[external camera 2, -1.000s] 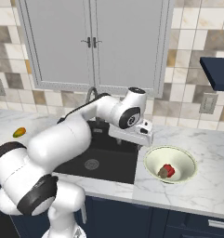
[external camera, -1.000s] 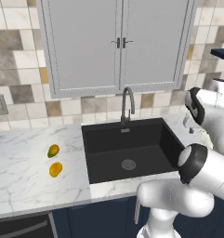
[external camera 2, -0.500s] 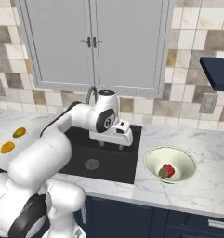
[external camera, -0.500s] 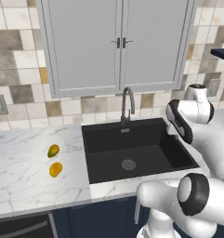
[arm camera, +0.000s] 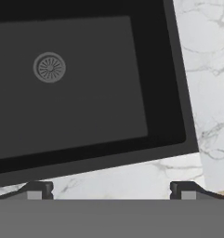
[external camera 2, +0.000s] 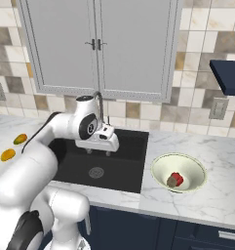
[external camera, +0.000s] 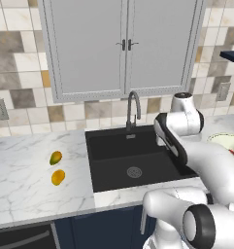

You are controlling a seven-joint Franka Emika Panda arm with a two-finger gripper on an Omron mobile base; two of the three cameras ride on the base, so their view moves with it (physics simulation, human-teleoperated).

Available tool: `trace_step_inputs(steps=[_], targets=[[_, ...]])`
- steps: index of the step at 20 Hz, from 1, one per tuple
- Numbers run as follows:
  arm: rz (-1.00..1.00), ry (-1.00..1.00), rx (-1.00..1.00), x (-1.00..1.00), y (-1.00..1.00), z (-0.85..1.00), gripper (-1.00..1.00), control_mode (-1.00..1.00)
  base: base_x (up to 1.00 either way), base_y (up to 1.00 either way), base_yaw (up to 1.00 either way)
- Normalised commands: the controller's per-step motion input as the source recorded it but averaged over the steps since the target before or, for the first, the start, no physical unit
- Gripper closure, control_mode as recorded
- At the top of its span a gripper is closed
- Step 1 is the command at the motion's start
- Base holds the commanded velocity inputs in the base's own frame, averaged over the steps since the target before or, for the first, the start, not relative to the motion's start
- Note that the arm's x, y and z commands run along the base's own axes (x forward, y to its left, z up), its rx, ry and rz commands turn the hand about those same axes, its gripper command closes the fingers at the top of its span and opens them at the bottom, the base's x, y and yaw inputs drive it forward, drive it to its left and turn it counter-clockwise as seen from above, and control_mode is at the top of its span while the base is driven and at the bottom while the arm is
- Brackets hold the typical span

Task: There is a mixed pile of frozen fruits and vegetables on the counter. Locate all the frozen vegetables and place the items in a bowl on the counter. Take all the frozen fruits and defrost them in a running sink.

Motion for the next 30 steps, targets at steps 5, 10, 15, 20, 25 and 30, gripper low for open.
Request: trace_step_inputs(steps=[5,10,15,20,25,30], targets=[[0.01,0.02,0.01,0.00,0.62,0.04,-1.00,-1.00,0.00,0.00,0.00],[0.02,0.07,0.03,0.00,0.59,0.00,-1.00,-1.00,0.00,0.00,0.00],[0.00,0.05,0.08,0.00,0.58,-0.04,-1.00,-1.00,0.00,0.00,0.00],[0.01,0.09,0.06,0.00,0.59,-0.03,-1.00,-1.00,0.00,0.00,0.00],[0.02,0.19,0.03,0.08,0.29,-0.07,-1.00,-1.00,0.00,0.00,0.00],[0.00,0.13,0.03,0.13,0.33,-0.01,-1.00,-1.00,0.00,0.00,0.00]])
